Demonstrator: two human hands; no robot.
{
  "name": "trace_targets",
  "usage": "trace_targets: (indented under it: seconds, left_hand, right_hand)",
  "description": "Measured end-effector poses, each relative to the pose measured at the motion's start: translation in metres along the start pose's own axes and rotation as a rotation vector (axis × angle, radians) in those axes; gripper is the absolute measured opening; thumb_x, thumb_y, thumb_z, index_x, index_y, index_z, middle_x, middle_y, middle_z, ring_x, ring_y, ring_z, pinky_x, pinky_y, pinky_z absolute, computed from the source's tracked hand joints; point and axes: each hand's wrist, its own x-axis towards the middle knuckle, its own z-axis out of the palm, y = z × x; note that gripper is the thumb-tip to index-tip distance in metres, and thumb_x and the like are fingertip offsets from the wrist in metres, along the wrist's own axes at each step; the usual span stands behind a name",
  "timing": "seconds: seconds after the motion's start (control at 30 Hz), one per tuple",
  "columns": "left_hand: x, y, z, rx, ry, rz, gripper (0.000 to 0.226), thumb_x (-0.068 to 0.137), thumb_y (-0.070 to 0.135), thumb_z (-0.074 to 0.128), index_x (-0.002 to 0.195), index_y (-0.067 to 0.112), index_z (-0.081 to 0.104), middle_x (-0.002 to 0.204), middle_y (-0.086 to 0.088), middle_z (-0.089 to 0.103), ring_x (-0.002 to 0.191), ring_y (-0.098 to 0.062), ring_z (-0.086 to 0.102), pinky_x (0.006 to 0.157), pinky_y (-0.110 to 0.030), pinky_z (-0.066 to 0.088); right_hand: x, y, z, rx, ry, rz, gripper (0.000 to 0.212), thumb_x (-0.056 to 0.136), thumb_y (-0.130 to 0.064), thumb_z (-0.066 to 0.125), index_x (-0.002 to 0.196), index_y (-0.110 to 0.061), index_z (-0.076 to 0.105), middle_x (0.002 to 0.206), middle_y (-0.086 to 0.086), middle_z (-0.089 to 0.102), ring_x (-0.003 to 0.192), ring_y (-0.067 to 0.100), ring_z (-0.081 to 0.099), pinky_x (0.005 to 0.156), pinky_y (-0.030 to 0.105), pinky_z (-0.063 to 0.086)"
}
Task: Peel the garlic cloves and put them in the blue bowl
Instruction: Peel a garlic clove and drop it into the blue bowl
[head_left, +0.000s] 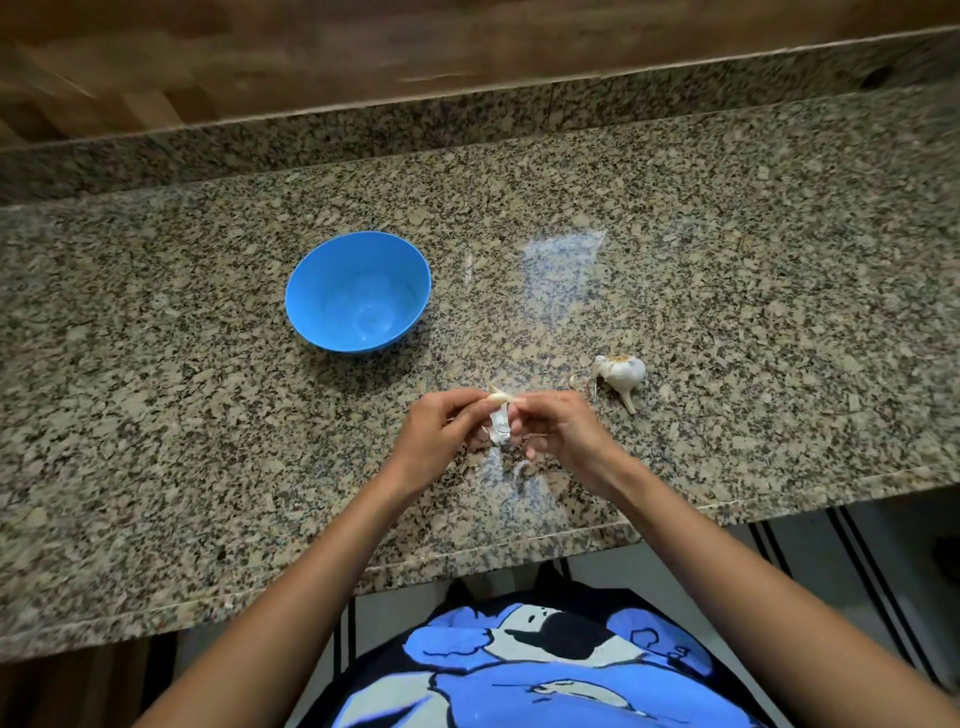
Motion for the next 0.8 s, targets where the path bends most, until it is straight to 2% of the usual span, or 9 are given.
trace_targets:
  seconds: [0.1,0.23,0.33,0.4,0.5,0.57,0.63,0.7,0.8]
  left_hand:
    - [-0.004,-0.001,-0.002,-0.119,0.094,0.018,0.018,0.086,0.007,0.063,0.093,0.021,0.070,0.077,-0.005,0.069,0.066,-0.015,0.062,0.061,-0.023,0.053]
    - [-0.007,-0.001,-0.003,-0.135,0.119,-0.004,0.019,0.080,0.002,0.068,0.090,0.017,0.071,0.078,0.007,0.071,0.069,-0.007,0.066,0.063,-0.019,0.054]
    - [-0.008,-0.007,-0.001,-0.040,0.142,-0.017,0.017,0.078,0.007,0.071,0.094,0.012,0.071,0.082,0.006,0.069,0.070,0.000,0.065,0.063,-0.016,0.052]
    - [-0.008,-0.012,-0.001,0.012,0.182,-0.033,0.018,0.078,0.009,0.072,0.096,0.012,0.070,0.084,0.008,0.067,0.071,0.002,0.064,0.065,-0.017,0.053]
    - [-0.009,-0.024,-0.004,0.088,0.243,-0.053,0.018,0.078,0.013,0.073,0.093,0.022,0.070,0.085,0.013,0.067,0.074,-0.002,0.064,0.068,-0.021,0.055]
    - [-0.011,-0.032,-0.007,0.137,0.283,-0.067,0.022,0.078,0.014,0.072,0.093,0.029,0.068,0.086,0.015,0.067,0.076,-0.006,0.066,0.069,-0.024,0.057]
    - [-0.012,-0.041,-0.013,0.236,0.355,-0.076,0.024,0.080,0.015,0.071,0.102,0.023,0.068,0.091,0.011,0.068,0.078,-0.008,0.065,0.067,-0.025,0.056]
    - [-0.011,-0.053,-0.027,0.344,0.469,-0.109,0.027,0.083,0.017,0.068,0.110,0.016,0.067,0.094,0.002,0.069,0.074,-0.012,0.064,0.058,-0.024,0.052]
    - [-0.010,-0.066,-0.046,0.419,0.561,-0.191,0.031,0.084,0.021,0.066,0.114,0.013,0.065,0.099,-0.009,0.067,0.076,-0.020,0.063,0.057,-0.028,0.053]
  right_hand:
    - [0.000,0.000,-0.005,0.071,0.063,0.041,0.021,0.093,-0.010,0.048,0.079,-0.003,0.062,0.067,0.006,0.062,0.054,0.012,0.057,0.045,0.017,0.045]
    - [0.001,0.012,-0.012,-0.134,0.181,0.003,0.013,0.084,-0.011,0.064,0.088,0.000,0.069,0.077,0.010,0.071,0.054,0.014,0.059,0.046,0.018,0.047]
    - [0.002,0.024,-0.017,-0.353,0.309,-0.074,0.013,0.077,-0.018,0.072,0.080,-0.005,0.072,0.074,0.010,0.071,0.060,0.020,0.064,0.055,0.023,0.051]
    - [0.000,0.027,-0.017,-0.470,0.368,-0.102,0.021,0.080,-0.028,0.070,0.074,-0.007,0.070,0.065,0.008,0.069,0.054,0.017,0.063,0.052,0.024,0.050]
    - [-0.002,0.029,-0.014,-0.602,0.406,-0.108,0.034,0.087,-0.035,0.059,0.072,-0.006,0.068,0.059,0.003,0.064,0.046,0.008,0.055,0.048,0.015,0.045]
    - [0.000,0.031,-0.016,-0.738,0.402,-0.125,0.026,0.087,-0.031,0.061,0.079,-0.008,0.070,0.068,0.001,0.067,0.054,0.007,0.058,0.053,0.012,0.044]
    - [0.000,0.031,-0.018,-0.827,0.407,-0.142,0.014,0.086,-0.021,0.064,0.093,-0.010,0.070,0.085,0.001,0.070,0.070,0.008,0.063,0.057,0.010,0.044]
    - [-0.002,0.032,-0.018,-0.867,0.427,-0.180,0.021,0.087,-0.014,0.063,0.107,-0.010,0.067,0.098,0.003,0.069,0.076,0.011,0.065,0.058,0.013,0.047]
    - [-0.005,0.035,-0.016,-0.870,0.461,-0.261,0.028,0.090,-0.010,0.057,0.117,-0.009,0.061,0.107,0.007,0.068,0.062,0.003,0.058,0.052,0.012,0.048]
